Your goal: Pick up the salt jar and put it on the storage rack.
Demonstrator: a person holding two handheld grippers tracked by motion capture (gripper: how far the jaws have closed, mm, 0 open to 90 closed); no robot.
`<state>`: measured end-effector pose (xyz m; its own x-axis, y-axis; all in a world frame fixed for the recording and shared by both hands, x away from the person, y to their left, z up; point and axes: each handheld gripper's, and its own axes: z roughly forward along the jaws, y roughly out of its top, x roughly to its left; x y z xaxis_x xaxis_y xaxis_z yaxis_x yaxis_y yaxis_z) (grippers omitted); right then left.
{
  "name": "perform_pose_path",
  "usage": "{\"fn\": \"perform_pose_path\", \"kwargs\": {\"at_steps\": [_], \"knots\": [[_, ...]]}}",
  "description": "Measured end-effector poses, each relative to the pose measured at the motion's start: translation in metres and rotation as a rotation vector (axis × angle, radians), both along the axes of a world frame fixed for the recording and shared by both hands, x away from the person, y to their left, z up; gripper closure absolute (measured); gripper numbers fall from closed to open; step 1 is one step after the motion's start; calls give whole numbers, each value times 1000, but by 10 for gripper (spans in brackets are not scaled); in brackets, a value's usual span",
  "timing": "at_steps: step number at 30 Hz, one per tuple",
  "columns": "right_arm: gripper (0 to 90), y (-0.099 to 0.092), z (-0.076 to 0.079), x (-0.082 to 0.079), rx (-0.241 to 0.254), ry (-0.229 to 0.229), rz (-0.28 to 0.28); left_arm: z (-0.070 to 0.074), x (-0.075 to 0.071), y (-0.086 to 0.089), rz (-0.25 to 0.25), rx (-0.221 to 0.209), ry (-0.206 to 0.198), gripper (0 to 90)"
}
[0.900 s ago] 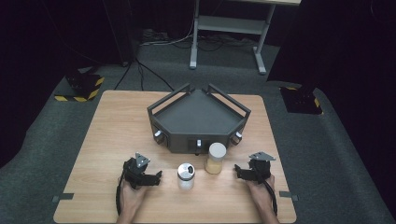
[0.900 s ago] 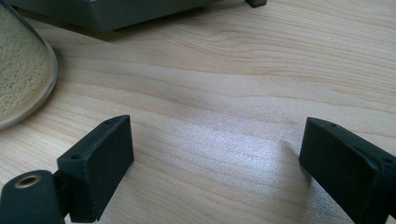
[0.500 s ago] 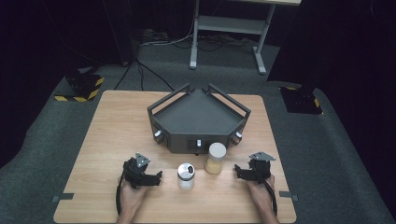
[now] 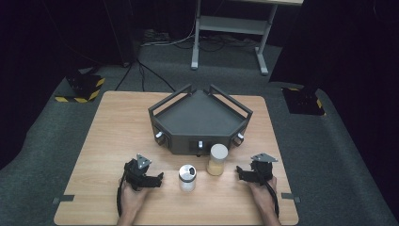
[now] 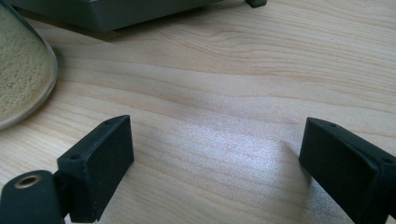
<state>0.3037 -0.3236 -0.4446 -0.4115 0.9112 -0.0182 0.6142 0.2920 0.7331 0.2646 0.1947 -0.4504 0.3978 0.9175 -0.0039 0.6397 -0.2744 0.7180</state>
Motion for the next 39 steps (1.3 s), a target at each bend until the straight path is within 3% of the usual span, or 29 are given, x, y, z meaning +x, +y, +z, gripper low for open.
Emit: {"fn": "perform_pose_path", "kwargs": {"at_steps": [20, 39], "knots": [[62, 0, 1, 2, 0, 10, 8, 0, -1, -3, 18, -2, 5, 3], [62, 0, 1, 2, 0, 10, 8, 11, -9, -2, -98, 15, 7, 6]]}}
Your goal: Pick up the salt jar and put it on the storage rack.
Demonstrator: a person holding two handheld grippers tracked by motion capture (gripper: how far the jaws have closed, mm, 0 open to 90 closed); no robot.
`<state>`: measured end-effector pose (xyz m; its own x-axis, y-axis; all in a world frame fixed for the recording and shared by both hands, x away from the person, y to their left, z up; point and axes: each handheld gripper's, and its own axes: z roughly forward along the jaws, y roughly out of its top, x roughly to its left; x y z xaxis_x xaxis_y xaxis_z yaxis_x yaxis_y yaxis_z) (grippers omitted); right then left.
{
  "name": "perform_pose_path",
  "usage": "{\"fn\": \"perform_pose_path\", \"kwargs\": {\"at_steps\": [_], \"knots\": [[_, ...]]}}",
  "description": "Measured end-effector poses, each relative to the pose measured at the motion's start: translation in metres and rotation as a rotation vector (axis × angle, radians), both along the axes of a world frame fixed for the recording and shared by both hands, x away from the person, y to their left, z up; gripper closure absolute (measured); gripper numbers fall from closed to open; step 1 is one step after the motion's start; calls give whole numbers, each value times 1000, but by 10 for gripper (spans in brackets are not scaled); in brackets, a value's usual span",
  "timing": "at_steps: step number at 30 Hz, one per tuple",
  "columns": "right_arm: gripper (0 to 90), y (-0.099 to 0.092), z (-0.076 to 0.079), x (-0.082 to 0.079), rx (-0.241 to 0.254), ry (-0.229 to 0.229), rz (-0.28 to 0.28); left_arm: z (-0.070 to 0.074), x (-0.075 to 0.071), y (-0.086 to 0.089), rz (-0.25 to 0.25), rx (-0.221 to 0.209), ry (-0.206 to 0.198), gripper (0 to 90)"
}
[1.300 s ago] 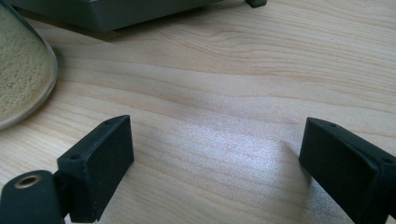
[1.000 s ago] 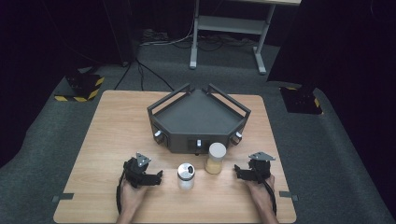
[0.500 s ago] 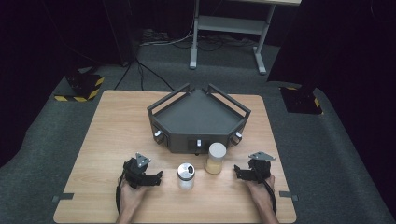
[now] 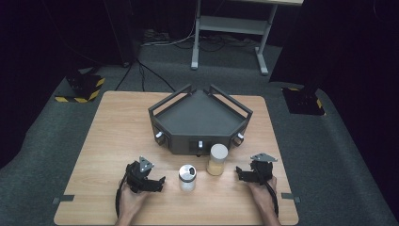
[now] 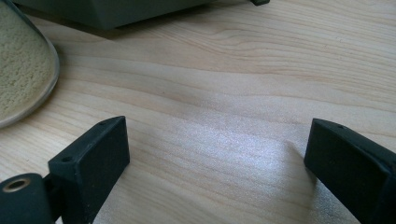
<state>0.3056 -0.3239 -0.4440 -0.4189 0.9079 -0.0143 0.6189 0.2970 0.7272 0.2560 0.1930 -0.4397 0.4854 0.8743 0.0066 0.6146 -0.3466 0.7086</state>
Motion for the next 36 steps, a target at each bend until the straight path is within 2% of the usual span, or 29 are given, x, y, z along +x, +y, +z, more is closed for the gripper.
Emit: {"fn": "perform_pose_path", "kwargs": {"at_steps": [6, 13, 21, 26, 36], "knots": [[62, 0, 0, 0, 0, 0, 0, 3, -6, -2, -50, -12, -2, 7], [62, 0, 0, 0, 0, 0, 0, 5, -17, -4, -97, -18, -26, 6], [62, 0, 0, 0, 0, 0, 0, 1, -21, -13, -189, -25, -10, 6], [63, 0, 0, 0, 0, 0, 0, 0, -23, -24, -246, -23, -18, 7], [63, 0, 0, 0, 0, 0, 0, -5, -19, -35, -273, -43, -18, 15]]}}
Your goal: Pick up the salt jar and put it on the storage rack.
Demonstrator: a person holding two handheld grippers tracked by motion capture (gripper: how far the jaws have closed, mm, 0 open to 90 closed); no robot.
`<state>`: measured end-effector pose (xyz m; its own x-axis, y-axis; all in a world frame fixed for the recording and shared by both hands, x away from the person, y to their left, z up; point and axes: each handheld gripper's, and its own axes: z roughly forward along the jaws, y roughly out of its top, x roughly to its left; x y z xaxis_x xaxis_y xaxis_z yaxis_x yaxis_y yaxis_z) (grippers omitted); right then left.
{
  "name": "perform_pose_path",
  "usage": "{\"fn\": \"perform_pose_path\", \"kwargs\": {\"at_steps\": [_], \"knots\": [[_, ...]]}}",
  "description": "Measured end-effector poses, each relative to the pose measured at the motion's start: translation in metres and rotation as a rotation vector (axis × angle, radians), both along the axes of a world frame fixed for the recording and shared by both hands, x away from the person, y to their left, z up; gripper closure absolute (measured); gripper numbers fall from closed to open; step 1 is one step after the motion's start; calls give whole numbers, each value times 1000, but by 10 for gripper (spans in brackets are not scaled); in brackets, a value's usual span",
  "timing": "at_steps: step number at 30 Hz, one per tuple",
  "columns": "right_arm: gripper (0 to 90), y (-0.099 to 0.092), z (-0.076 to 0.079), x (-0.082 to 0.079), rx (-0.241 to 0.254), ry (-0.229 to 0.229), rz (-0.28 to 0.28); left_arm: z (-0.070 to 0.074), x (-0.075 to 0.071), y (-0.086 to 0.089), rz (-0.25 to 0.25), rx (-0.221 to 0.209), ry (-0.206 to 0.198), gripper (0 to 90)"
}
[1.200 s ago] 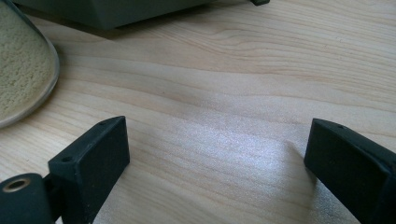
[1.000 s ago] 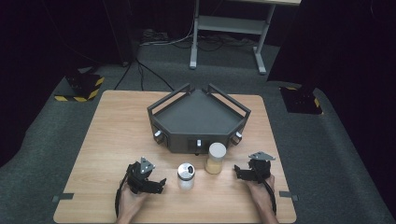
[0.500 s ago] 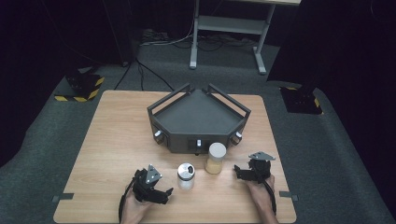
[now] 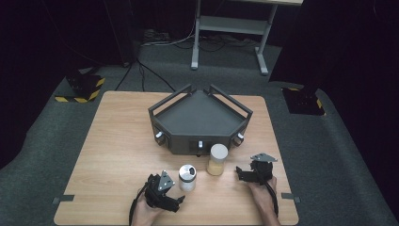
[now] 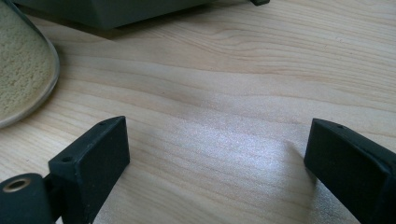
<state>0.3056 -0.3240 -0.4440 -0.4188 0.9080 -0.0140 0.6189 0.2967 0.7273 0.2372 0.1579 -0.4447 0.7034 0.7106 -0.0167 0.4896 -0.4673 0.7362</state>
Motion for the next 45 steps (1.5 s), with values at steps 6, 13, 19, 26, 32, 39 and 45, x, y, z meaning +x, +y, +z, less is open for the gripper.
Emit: {"fn": "perform_pose_path", "kwargs": {"at_steps": [6, 13, 19, 26, 32, 39, 45], "knots": [[63, 0, 0, 0, 0, 0, 0, -3, 4, -7, -5, -17, -3, 22], [63, 0, 0, 0, 0, 0, 0, -2, 6, -17, -10, -29, -21, 28], [63, 0, 0, 0, 0, 0, 0, -2, 7, -22, -6, -36, -46, 52], [63, 0, 0, 0, 1, 1, -1, -6, 12, -25, 12, -72, -41, 84], [63, 0, 0, 0, 1, 1, -1, -10, 11, -30, 22, -84, -59, 112], [68, 0, 0, 0, 0, -2, -2, -12, 14, -33, 35, -90, -63, 141], [69, 0, 0, 0, 0, -3, -2, -15, 16, -34, 43, -97, -63, 179]]}}
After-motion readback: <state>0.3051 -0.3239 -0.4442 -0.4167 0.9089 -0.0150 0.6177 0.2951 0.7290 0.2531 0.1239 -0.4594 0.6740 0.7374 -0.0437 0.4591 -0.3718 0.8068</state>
